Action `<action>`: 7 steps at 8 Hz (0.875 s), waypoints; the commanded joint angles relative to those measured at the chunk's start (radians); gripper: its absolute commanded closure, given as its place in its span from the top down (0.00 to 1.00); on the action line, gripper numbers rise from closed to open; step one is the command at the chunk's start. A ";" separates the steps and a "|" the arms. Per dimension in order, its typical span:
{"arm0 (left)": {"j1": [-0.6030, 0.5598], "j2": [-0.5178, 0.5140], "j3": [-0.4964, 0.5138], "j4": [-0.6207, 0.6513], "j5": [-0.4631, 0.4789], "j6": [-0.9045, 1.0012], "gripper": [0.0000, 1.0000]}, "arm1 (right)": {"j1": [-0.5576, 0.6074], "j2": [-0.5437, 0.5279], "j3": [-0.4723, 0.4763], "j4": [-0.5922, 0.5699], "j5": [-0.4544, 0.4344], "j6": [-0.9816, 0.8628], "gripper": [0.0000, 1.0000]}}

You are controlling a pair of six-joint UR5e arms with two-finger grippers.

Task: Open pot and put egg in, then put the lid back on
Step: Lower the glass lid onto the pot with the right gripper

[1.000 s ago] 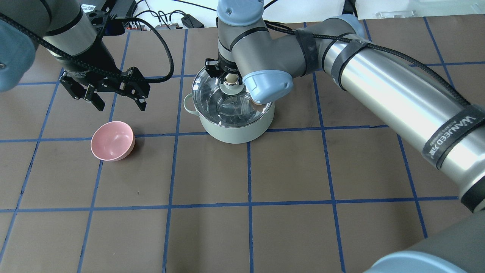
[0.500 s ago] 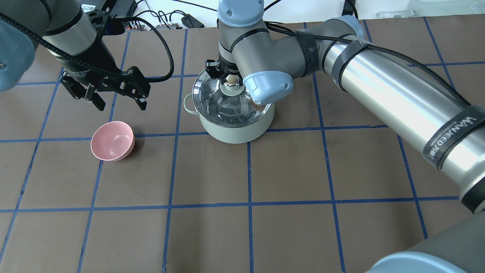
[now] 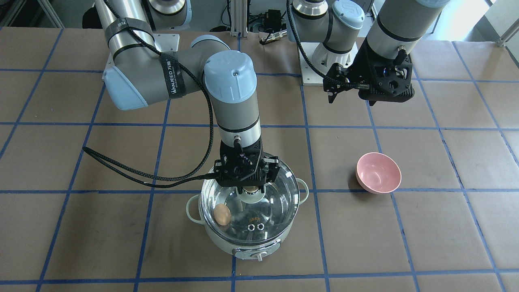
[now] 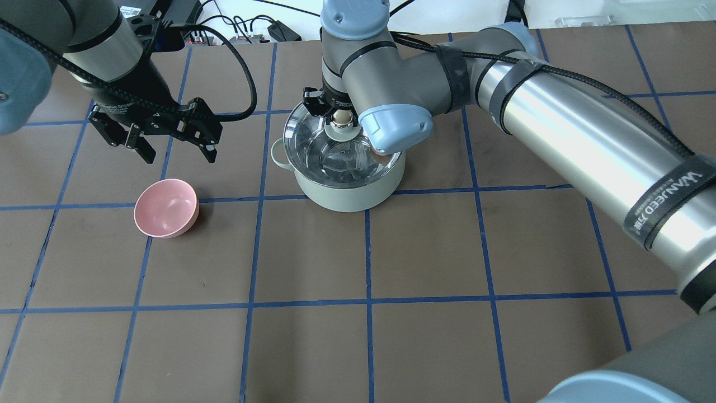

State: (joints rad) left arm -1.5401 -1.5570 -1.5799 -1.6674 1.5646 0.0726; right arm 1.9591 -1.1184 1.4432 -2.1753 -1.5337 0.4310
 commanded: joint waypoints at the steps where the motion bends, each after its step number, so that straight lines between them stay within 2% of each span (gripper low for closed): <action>1: 0.000 0.000 0.001 0.001 -0.001 -0.004 1.00 | -0.002 0.000 -0.003 0.000 0.000 -0.011 0.23; 6: 0.002 -0.003 0.011 0.005 0.002 0.003 1.00 | -0.005 0.002 -0.001 -0.001 0.001 -0.014 0.24; 7: 0.002 -0.003 0.009 0.005 0.003 0.003 1.00 | -0.005 0.002 -0.001 -0.001 0.000 -0.015 0.27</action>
State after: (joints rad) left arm -1.5395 -1.5592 -1.5717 -1.6633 1.5646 0.0737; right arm 1.9544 -1.1169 1.4410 -2.1759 -1.5325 0.4180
